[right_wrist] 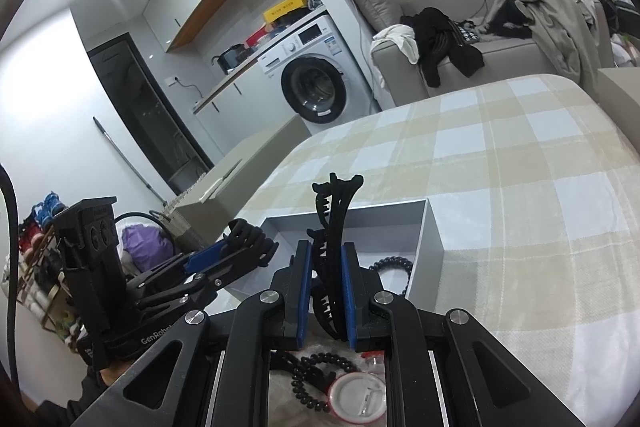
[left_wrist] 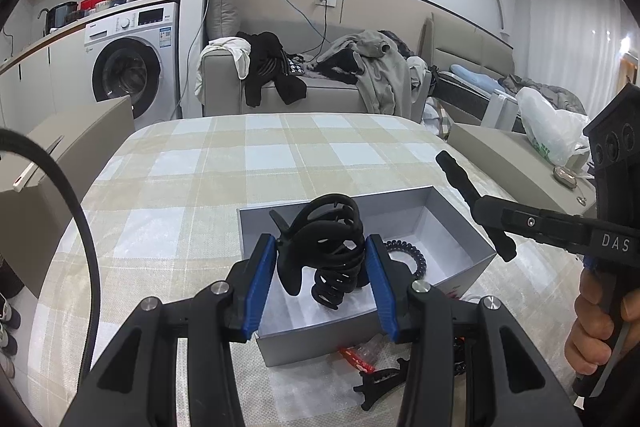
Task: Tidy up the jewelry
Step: 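Carry the claw clip and hair tie over the grey box with both grippers, then open both grippers to release the items into the box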
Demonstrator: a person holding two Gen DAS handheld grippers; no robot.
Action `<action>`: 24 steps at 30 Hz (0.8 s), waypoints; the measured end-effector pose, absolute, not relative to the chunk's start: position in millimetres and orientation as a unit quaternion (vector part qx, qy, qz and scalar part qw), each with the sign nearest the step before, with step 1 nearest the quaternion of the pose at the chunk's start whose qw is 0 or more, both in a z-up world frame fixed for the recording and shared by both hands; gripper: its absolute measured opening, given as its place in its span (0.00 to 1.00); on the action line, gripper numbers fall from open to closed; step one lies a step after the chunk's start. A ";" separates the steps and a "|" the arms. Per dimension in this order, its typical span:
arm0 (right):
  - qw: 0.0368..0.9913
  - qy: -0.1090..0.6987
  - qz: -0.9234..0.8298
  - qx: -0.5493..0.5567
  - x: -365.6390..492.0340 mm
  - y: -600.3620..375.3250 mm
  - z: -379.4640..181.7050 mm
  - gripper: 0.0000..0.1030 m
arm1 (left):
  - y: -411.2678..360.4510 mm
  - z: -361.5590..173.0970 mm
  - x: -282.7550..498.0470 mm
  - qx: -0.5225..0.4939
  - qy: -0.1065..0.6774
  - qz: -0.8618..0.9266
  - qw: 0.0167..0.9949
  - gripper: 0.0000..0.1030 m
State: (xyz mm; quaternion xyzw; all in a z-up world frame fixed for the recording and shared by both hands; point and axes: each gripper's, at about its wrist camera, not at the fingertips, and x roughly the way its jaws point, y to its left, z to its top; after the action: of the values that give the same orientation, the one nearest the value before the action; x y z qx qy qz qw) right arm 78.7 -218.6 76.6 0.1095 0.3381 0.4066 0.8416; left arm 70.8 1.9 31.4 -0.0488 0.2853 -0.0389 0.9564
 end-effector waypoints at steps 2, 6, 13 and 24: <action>0.841 0.340 0.406 0.109 79.4 -218.3 75.0 0.13 | 1.6 31.1 70.9 -0.048 0.286 -0.039 0.956 0.39; 0.841 0.344 0.403 0.110 80.8 -217.8 71.9 0.13 | 0.1 30.2 71.7 -0.045 0.288 -0.039 0.956 0.39; 0.843 0.353 0.389 0.120 86.8 -220.2 67.5 0.15 | 0.2 28.5 72.3 -0.045 0.292 -0.039 0.955 0.39; 0.842 0.359 0.388 0.109 86.3 -221.9 68.3 0.22 | -0.8 29.1 72.9 -0.043 0.300 -0.045 0.952 0.39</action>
State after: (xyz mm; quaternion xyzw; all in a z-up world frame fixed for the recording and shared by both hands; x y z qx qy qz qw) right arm 86.3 -221.9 68.3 0.1086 0.3593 0.3876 0.8420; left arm 72.9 -0.8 29.1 -0.0429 0.3001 -0.0451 0.9519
